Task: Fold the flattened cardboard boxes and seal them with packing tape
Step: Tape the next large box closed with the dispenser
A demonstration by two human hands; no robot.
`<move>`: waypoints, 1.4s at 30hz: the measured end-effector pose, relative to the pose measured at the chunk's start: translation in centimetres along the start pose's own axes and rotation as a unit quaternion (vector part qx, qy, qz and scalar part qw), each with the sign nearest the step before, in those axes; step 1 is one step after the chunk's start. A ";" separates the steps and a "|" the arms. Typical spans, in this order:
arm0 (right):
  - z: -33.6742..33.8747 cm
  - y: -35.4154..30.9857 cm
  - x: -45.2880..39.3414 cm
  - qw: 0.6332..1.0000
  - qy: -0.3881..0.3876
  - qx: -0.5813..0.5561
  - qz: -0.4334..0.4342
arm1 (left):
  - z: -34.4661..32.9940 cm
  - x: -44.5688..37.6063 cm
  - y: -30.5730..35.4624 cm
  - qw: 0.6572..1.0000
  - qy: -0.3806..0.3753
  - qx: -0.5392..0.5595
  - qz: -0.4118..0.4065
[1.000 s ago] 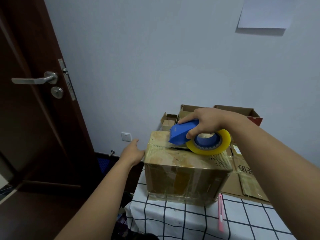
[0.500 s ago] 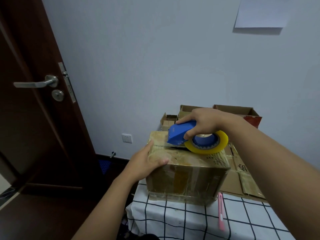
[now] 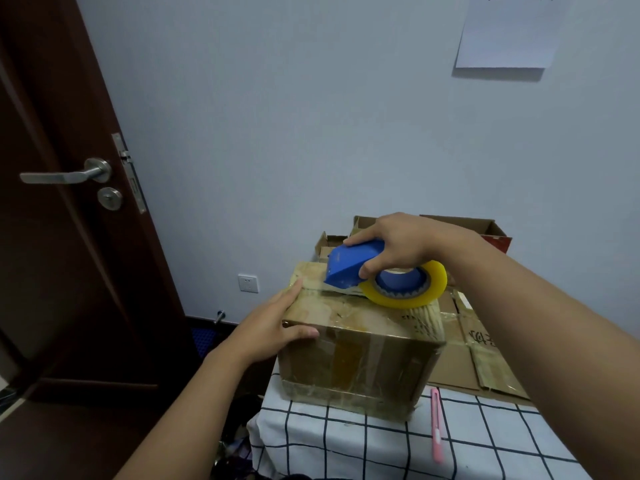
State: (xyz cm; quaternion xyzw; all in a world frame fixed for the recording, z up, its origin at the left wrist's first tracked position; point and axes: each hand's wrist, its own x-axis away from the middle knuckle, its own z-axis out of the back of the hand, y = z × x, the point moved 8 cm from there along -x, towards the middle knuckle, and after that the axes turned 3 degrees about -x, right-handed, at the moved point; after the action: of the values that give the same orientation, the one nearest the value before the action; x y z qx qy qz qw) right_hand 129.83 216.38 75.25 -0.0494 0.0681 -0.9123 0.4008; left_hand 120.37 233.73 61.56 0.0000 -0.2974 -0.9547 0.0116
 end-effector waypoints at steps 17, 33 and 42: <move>-2.1 -2.2 -3.1 0.999 -0.019 -0.005 -0.041 | 1.1 -1.1 -0.6 0.970 0.078 -0.231 0.017; -2.0 -1.4 -2.7 0.999 -0.044 -0.020 -0.008 | -0.1 -2.2 1.0 0.973 0.064 -0.223 0.001; -0.5 -1.0 -1.9 0.997 -0.058 -0.029 -0.031 | 0.2 -2.3 0.3 0.975 0.049 -0.216 0.004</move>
State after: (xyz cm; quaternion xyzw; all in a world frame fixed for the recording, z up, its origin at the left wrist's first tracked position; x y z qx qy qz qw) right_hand 130.33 218.48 74.86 -0.1159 0.0696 -0.9174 0.3743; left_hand 122.72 233.63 61.85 0.0427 -0.0835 -0.9951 0.0300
